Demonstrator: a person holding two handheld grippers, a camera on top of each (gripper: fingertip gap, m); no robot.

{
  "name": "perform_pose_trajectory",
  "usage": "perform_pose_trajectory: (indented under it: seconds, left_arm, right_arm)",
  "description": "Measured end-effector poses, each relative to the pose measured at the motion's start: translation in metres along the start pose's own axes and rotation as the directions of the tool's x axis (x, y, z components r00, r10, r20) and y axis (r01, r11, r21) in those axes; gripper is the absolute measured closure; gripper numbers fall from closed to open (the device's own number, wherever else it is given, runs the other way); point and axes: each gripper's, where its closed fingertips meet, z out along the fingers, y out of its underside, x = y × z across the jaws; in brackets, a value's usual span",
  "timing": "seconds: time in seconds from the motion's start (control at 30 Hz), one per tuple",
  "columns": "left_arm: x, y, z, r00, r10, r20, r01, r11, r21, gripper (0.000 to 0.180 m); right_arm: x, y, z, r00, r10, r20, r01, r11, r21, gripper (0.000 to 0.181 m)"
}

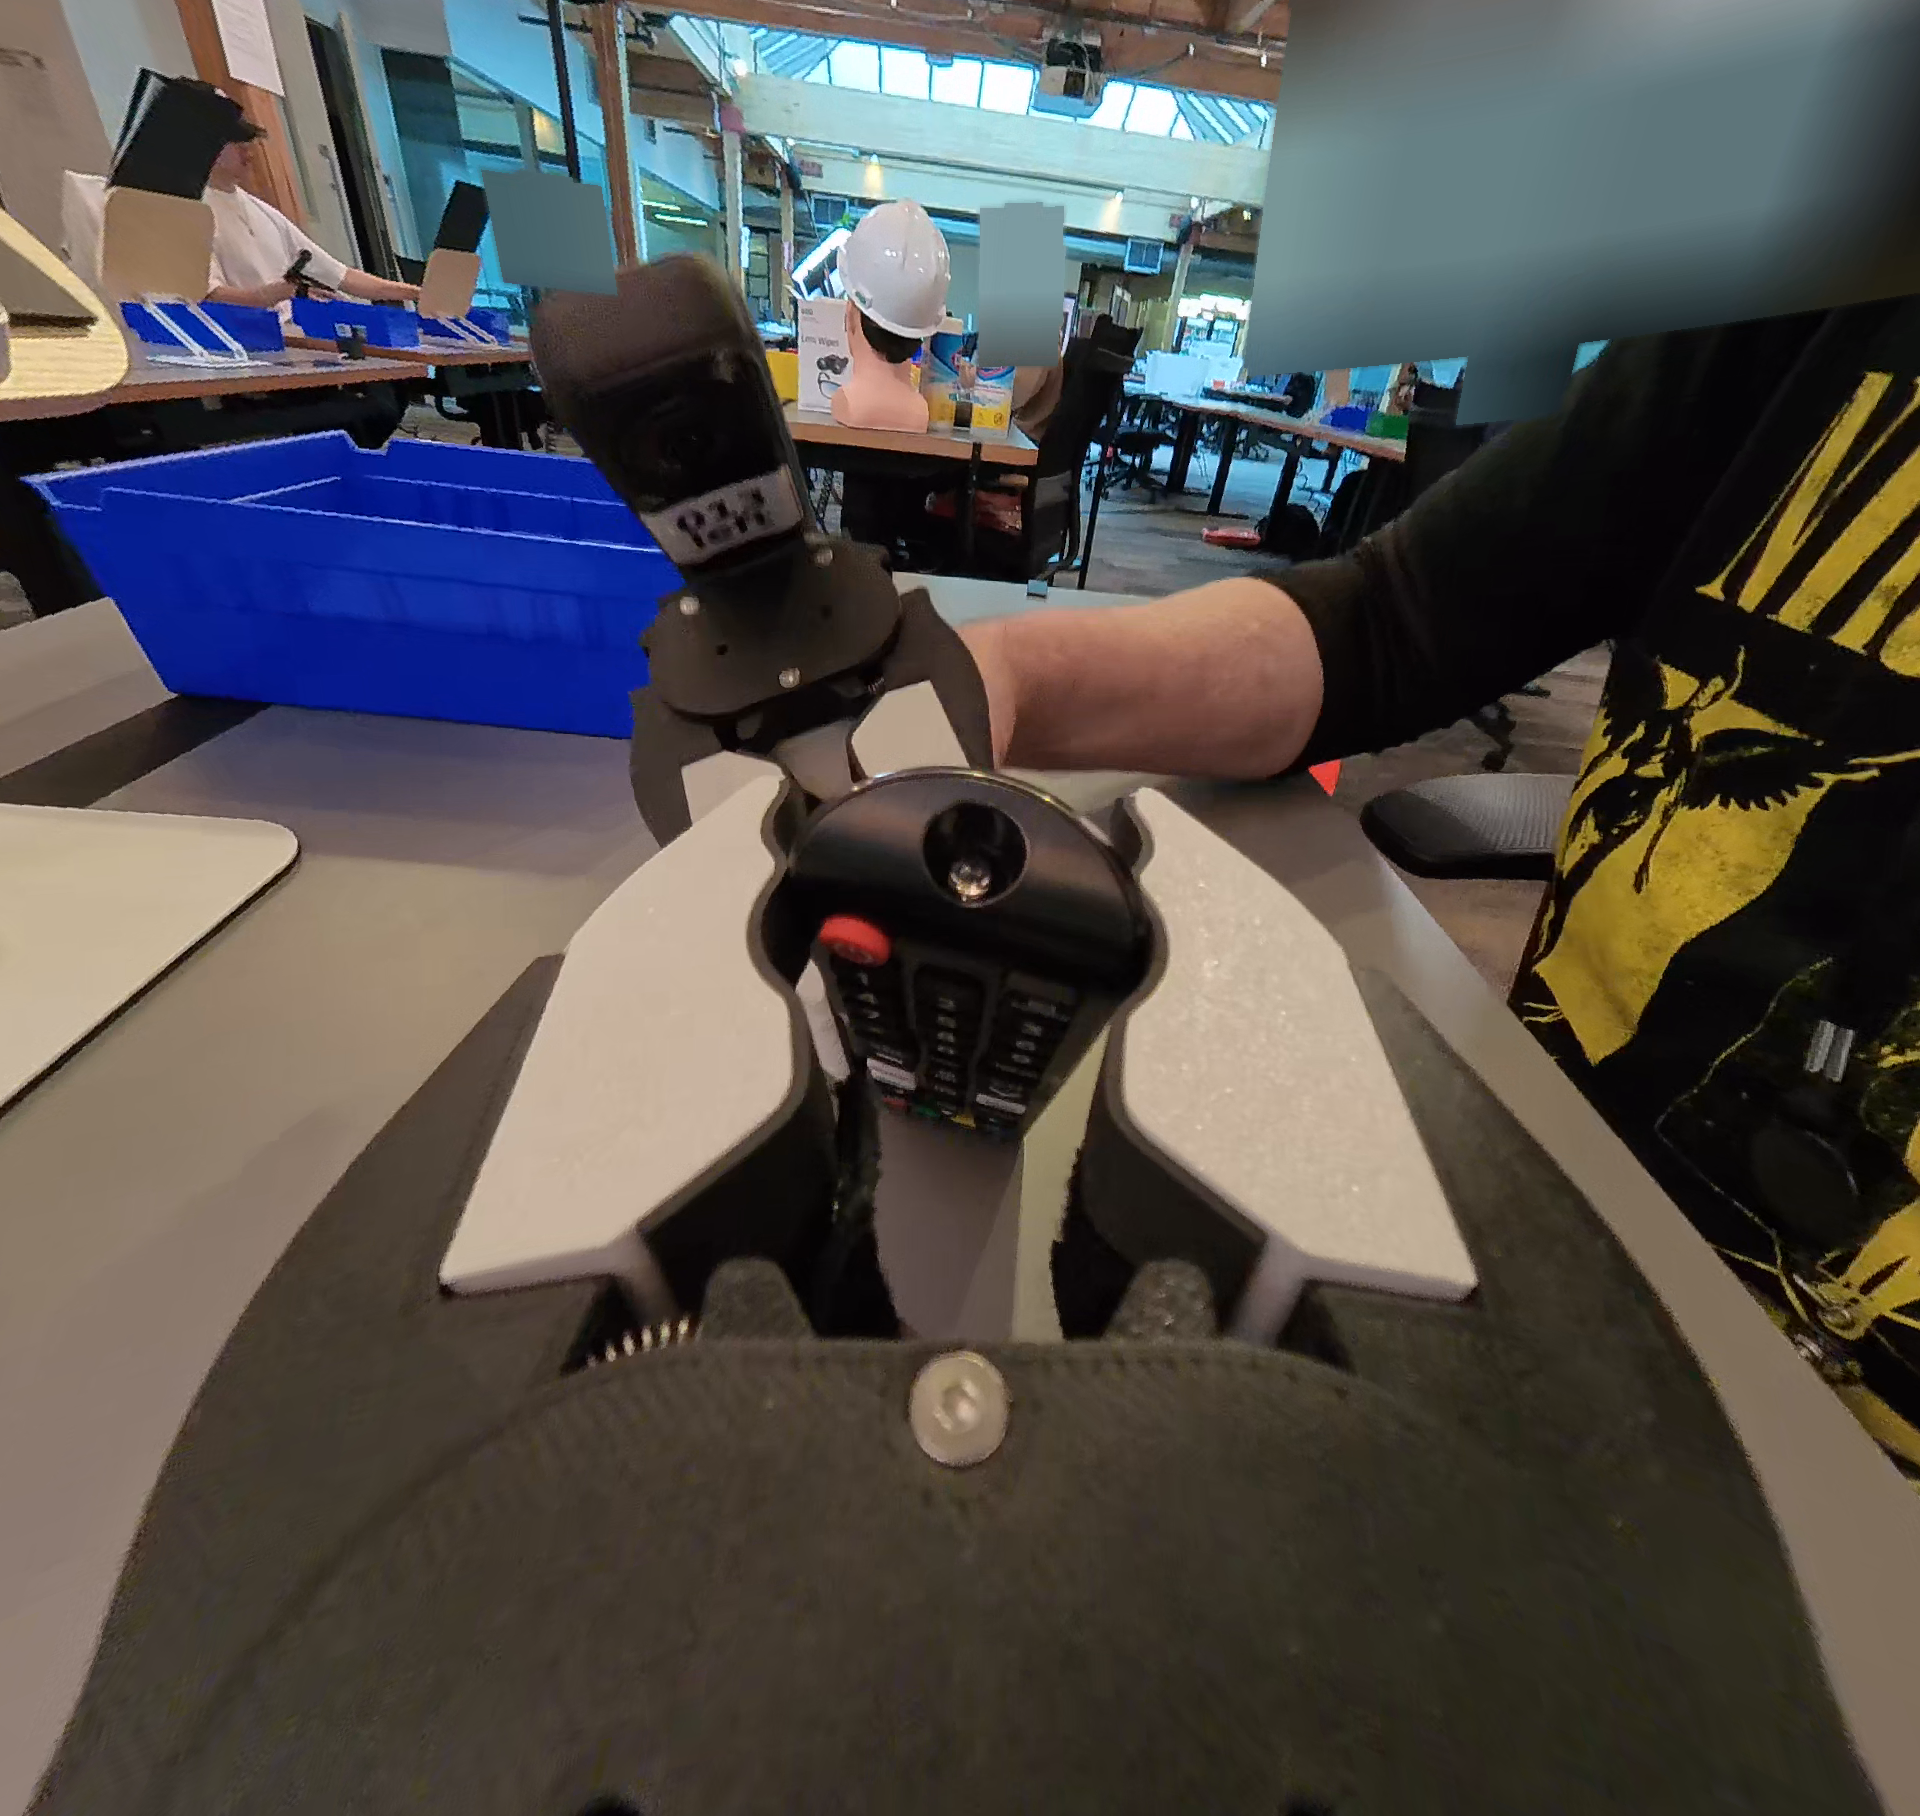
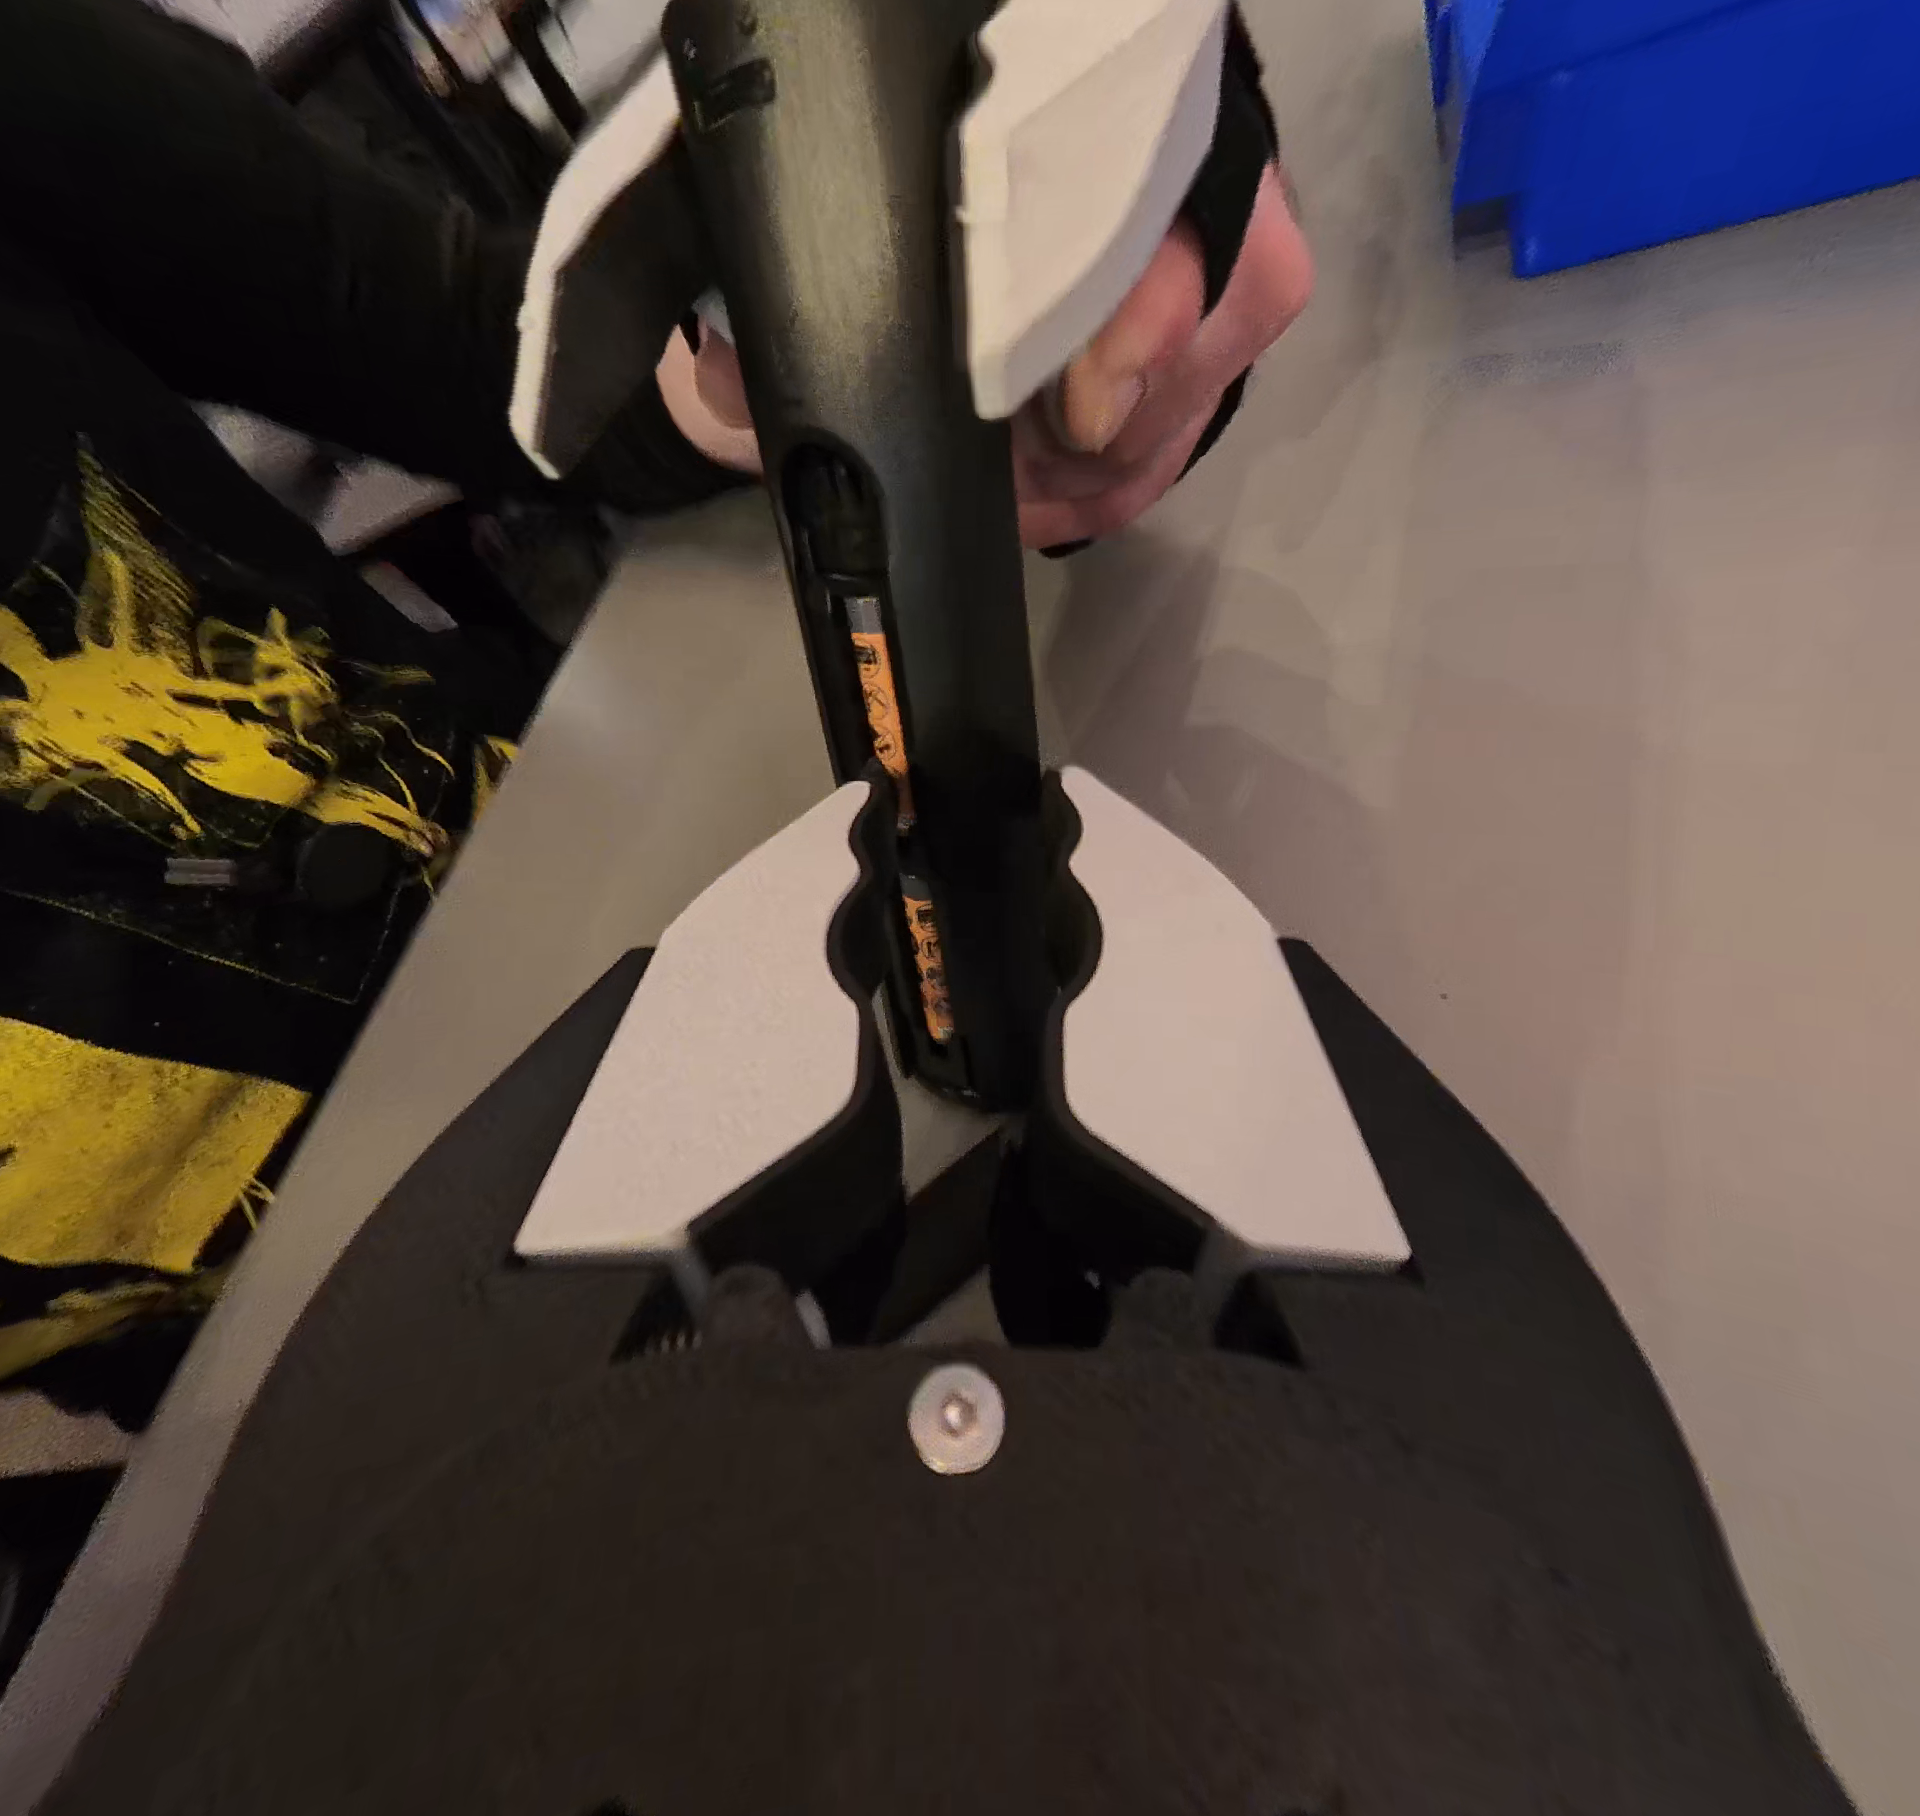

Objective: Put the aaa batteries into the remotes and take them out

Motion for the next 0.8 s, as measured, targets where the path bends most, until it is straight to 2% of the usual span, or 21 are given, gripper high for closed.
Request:
perform_pose_trajectory:
  seconds: [0.1, 0.17, 0.47, 0.8]
  left_arm:
    - [-0.001, 0.0, 0.0, 1.0, -0.004, 0.003, 0.004, 1.0, 0.007, 0.123]
    - [-0.002, 0.001, -0.001, 1.0, 0.008, 0.014, -0.008, 1.0, -0.012, 0.123]
    - [0.003, 0.003, 0.002, 0.996, 0.09, 0.025, -0.089, 0.995, -0.055, 0.123]
    - [0.004, -0.003, 0.002, 0.997, 0.078, 0.027, -0.078, 0.997, -0.031, 0.123]
  right_arm:
    - [0.0, 0.001, -0.001, 1.0, 0.003, 0.002, -0.002, 0.991, -0.134, 0.153]
    - [0.001, 0.001, 0.0, 1.0, 0.014, 0.004, -0.013, 0.986, -0.167, 0.153]
    - [0.001, -0.005, -0.008, 0.988, 0.154, 0.033, -0.157, 0.981, 0.114, 0.154]
    - [0.002, -0.007, -0.006, 0.987, 0.161, 0.013, -0.162, 0.98, 0.115, 0.156]
